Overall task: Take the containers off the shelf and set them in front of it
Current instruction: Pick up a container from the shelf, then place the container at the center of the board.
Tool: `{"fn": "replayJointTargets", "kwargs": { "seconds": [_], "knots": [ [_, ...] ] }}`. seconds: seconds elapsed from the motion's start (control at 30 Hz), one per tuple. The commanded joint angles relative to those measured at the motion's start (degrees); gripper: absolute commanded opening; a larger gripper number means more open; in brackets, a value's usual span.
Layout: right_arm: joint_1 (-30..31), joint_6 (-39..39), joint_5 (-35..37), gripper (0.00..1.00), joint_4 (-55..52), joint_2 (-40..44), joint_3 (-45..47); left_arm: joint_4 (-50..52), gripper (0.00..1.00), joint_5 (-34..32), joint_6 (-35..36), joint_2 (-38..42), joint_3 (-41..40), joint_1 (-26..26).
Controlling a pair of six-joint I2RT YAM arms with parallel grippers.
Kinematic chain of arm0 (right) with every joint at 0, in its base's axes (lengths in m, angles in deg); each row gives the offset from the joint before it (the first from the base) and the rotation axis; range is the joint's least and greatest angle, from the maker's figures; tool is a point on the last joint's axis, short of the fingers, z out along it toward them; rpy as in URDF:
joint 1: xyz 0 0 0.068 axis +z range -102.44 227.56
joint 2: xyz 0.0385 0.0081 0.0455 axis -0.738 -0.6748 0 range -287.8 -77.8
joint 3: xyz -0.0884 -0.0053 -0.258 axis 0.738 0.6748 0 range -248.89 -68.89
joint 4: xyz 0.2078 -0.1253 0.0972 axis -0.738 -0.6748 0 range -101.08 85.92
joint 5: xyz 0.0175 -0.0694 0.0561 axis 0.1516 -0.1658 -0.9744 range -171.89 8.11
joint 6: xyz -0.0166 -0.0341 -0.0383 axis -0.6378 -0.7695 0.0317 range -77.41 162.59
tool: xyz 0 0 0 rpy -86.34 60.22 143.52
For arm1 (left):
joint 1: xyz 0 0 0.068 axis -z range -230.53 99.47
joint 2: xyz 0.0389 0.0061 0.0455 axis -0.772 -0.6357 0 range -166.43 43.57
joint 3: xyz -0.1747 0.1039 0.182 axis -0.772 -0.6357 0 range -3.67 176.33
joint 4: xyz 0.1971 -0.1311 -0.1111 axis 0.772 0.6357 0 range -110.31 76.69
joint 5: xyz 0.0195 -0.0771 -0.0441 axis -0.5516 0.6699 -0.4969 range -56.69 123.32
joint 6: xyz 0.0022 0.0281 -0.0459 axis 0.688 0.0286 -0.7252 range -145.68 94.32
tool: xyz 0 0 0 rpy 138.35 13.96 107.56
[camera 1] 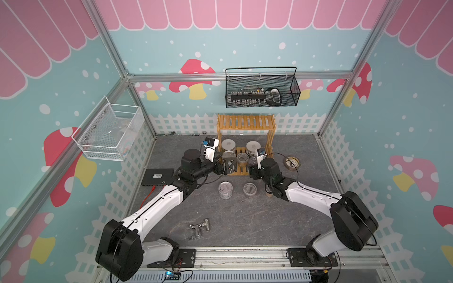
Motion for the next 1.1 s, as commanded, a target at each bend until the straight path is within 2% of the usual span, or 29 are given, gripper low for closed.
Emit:
{"fn": "replayJointTargets", "kwargs": {
  "seconds": [0.0, 0.1, 0.4, 0.5, 0.67, 0.83, 1.07],
  "knots": [
    [1.79, -2.79, -3.23, 0.68, -1.14, 5.13, 1.38, 0.82, 0.99, 1.22, 1.45, -0.22, 1.19, -0.32],
    [3.21, -2.83, -1.59, 0.68, -5.44, 10.11, 2.83, 0.97, 0.99, 1.46, 1.3, -0.24, 1.19, -0.24],
    [3.14, 1.25, 10.09, 0.7, -20.69, 26.2, 9.58, 0.98, 0.99, 2.91, 1.02, -0.5, 0.46, -0.32],
    [0.1, 3.52, 12.09, 0.7, -24.66, 29.78, 11.6, 0.84, 0.99, 3.49, 0.93, -0.65, 0.37, -0.31],
    [-8.03, 6.89, 9.79, 0.69, -26.08, 35.54, 16.29, 0.9, 0.99, 3.62, 0.84, -0.28, 0.14, -0.25],
    [-13.33, 8.91, 7.03, 0.69, -23.93, 36.56, 20.36, 0.73, 0.99, 3.7, 0.67, -0.37, 0.01, -0.28],
    [-14.4, 11.61, 6.65, 0.7, -17.4, 31.71, 24.85, 0.64, 0.99, 3.33, 0.69, -0.25, -0.27, -0.19]
  ]
}}
